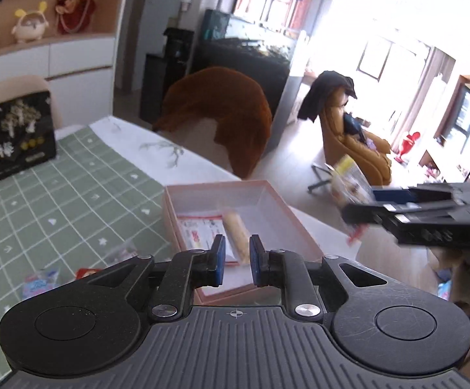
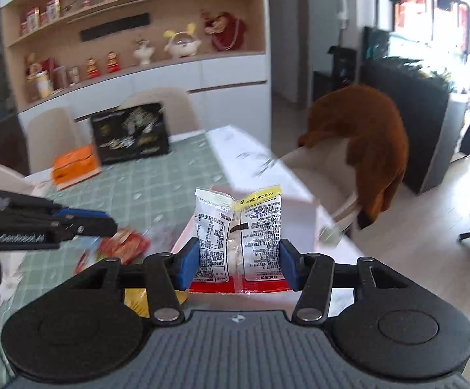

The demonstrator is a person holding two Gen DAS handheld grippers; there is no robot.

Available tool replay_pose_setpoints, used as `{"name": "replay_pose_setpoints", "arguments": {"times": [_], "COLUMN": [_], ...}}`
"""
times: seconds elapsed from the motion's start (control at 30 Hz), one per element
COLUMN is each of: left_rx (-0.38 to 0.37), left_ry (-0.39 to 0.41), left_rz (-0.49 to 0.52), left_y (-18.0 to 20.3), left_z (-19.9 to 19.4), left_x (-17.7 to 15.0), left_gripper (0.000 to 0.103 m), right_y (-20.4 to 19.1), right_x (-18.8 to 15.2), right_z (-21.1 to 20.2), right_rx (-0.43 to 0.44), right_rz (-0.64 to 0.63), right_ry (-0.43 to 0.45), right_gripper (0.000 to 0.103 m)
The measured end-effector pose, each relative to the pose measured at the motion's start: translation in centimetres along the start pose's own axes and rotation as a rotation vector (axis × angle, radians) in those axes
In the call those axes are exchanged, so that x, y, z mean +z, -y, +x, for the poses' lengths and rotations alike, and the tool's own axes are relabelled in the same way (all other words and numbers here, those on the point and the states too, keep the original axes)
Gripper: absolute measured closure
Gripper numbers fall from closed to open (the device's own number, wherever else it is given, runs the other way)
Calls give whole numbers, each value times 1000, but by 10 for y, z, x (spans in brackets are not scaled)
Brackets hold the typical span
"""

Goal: Organize snacks
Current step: 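Carry the candy pair into the pink box and open the right tool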

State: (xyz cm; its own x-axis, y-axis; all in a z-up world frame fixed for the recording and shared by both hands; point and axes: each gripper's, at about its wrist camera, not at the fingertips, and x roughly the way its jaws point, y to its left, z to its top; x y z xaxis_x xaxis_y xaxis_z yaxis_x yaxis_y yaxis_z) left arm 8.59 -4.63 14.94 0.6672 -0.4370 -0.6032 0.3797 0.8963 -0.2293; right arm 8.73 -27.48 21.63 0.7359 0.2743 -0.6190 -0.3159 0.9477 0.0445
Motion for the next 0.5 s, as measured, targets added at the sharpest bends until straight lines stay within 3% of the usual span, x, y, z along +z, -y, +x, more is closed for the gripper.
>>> {"name": "replay_pose_setpoints", "arguments": {"times": [0.2,0.3,0.4,0.43,0.5], "left_rx": [-6,38,80,76,58], "left_ry": [-182,-223,-185,-155,-97], "left_rz": [-6,-82,-186,-213,-239], "left_y": [-10,-37,-67,-73,-82], "left_z": [32,35,39,41,52], "left_x": [-66,-90,-90,-86,-73], "left_gripper": [78,78,77,77,77], "right_y": [12,14,4,0,-15], "right_x": [6,-2,-20,-28,-49], "right_z": [82,120,121,118,110], "right_rx": [-32,-111,-85,-64,-36], "right_rz": [69,94,94,84,58], "right_ry": [-80,-151,-187,-191,-213], "right_gripper": [48,47,43,37,35]}}
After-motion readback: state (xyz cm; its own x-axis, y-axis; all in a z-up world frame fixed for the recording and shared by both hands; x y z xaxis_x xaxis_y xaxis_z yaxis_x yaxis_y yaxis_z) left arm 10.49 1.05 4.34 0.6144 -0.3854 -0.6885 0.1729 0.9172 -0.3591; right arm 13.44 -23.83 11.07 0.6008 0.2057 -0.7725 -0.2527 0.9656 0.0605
